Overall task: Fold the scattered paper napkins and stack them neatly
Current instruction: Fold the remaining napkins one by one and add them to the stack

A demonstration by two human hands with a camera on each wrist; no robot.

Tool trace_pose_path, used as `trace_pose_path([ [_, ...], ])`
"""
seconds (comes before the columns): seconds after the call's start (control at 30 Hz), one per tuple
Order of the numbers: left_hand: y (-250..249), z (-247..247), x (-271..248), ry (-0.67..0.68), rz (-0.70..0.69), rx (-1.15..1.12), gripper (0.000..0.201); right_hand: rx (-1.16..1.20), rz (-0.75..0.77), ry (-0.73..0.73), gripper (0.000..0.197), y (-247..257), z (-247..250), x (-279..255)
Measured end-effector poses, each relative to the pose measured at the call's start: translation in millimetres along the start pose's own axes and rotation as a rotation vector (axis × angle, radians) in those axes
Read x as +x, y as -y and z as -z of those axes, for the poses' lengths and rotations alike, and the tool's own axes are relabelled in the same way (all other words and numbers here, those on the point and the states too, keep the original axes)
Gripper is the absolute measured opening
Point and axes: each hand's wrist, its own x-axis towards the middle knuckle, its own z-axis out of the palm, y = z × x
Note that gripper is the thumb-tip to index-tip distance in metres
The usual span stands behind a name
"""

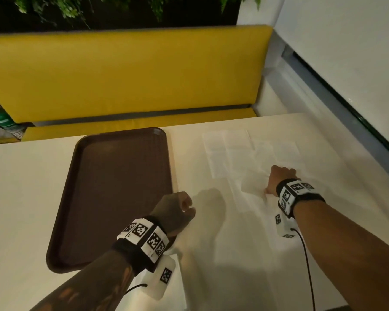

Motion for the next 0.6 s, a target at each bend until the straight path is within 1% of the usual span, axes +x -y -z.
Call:
trace_pose_path([
  [0.13, 1, -1, 3, 0.0, 0.026, -0.02, 0.014, -0.035, -0.011, -0.01, 0.055, -1, 3, 5],
  [0.23, 0, 0, 3, -0.004, 0.036, -0.028, 0.014, -0.046, -0.02, 0.016, 0.056, -3, 4, 3],
  [0.4, 1, 1, 2, 0.017, 0.031, -0.035, 0.018, 0.077, 0.037, 0.03, 0.058, -9, 4, 3],
  [0.53, 1, 1, 0, 0.027, 0.021, -0.019, 0.019, 0.05, 0.081, 0.053, 0.041, -17, 3, -2],
  [0.6, 0, 1, -1, 0.027, 0.015, -0.026, 0.016, 0.034, 0.133, 0.077, 0.037, -20, 7, -5],
])
